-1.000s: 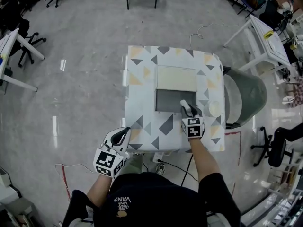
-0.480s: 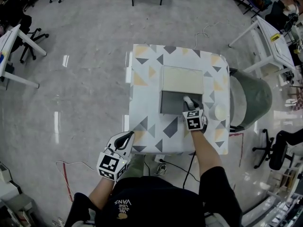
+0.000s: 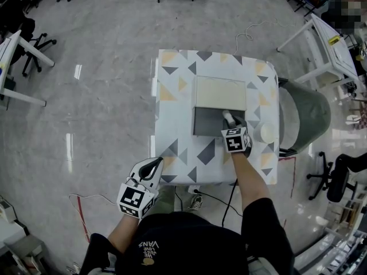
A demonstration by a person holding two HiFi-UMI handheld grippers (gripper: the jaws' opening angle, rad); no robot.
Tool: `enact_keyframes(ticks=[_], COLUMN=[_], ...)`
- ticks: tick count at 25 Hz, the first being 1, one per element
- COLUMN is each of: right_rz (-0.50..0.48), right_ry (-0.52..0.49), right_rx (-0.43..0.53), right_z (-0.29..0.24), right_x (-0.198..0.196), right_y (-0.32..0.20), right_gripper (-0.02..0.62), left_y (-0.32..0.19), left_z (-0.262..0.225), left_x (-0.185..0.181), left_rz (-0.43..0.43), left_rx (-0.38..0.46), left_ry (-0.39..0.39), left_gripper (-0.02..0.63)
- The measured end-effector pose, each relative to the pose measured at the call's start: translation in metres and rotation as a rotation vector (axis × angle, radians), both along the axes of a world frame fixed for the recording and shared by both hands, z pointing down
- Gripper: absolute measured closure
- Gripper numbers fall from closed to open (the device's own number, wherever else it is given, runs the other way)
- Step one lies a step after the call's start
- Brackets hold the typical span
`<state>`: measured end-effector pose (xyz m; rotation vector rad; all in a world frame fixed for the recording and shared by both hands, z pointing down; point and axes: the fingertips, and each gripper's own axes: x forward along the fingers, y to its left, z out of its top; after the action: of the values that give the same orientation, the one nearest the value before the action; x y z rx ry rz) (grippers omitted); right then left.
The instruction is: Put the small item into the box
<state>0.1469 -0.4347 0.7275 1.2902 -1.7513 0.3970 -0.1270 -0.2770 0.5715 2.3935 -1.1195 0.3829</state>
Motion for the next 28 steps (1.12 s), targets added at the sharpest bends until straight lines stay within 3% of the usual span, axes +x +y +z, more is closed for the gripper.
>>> enact_keyframes(ticks=[13, 28], right_rz=[-0.033, 0.028], right_ry=[0.02, -0.014], right_rx=[-0.203, -0.207], right_z=[0.022, 0.028], right_x=[0.008, 0.009], right_y=[0.004, -0.001], right_gripper=[0.463, 0.423], left_y=[0.003, 0.005], left_z=[0.002, 0.0], left_x=[-0.001, -0.007], left_rz=[-0.002, -0.015], left_rx=[-0.009, -0.012], left_ry=[0.002, -0.012], left_gripper=[0.601, 0.6])
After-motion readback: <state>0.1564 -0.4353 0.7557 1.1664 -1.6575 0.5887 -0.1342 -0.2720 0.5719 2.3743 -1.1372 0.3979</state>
